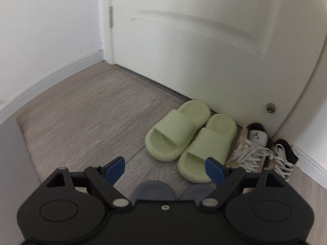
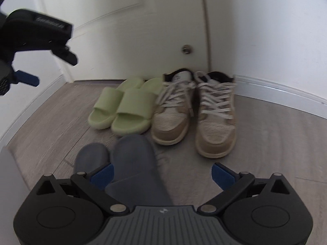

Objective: Organize scattered shoes
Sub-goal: 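Move the right tool over the dark grey slides near the door, then grasp both dark grey slides together with the right tool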

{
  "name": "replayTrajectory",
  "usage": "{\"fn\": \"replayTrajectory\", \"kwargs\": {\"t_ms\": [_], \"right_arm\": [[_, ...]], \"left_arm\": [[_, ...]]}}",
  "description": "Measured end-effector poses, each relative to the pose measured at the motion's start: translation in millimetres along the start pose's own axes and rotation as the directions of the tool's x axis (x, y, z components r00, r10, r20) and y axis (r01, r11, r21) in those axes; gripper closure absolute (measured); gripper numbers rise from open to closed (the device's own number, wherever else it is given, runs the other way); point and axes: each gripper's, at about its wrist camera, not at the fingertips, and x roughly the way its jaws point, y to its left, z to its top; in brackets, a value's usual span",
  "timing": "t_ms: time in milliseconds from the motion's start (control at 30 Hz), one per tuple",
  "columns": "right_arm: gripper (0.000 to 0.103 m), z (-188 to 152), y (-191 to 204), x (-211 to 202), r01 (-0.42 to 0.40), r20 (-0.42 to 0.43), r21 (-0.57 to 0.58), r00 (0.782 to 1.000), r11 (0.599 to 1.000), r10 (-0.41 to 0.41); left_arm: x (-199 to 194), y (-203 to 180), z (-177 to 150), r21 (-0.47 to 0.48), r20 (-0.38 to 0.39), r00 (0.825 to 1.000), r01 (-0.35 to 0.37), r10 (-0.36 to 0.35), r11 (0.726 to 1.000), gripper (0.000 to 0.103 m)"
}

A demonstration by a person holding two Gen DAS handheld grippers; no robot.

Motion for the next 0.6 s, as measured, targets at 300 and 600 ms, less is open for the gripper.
{"fn": "replayTrajectory", "kwargs": {"t_ms": [300, 600], "right_arm": [[0.006, -61.0, 46.5, -9.4, 0.003, 0.059, -0.049, 0.998, 0.999, 0.000], [0.014, -47.8, 62.6, 3.2, 0.009, 0.040, -0.110, 0.999, 0.994, -0.004]], "left_arm": [[-48.8, 99.2, -74.8, -0.148, 0.007, 1.000, 0.026, -0.025, 0.989, 0.017], [-61.8, 118.7, -54.9, -0.147, 0.019, 0.999, 0.039, -0.037, 0.988, 0.017]]}}
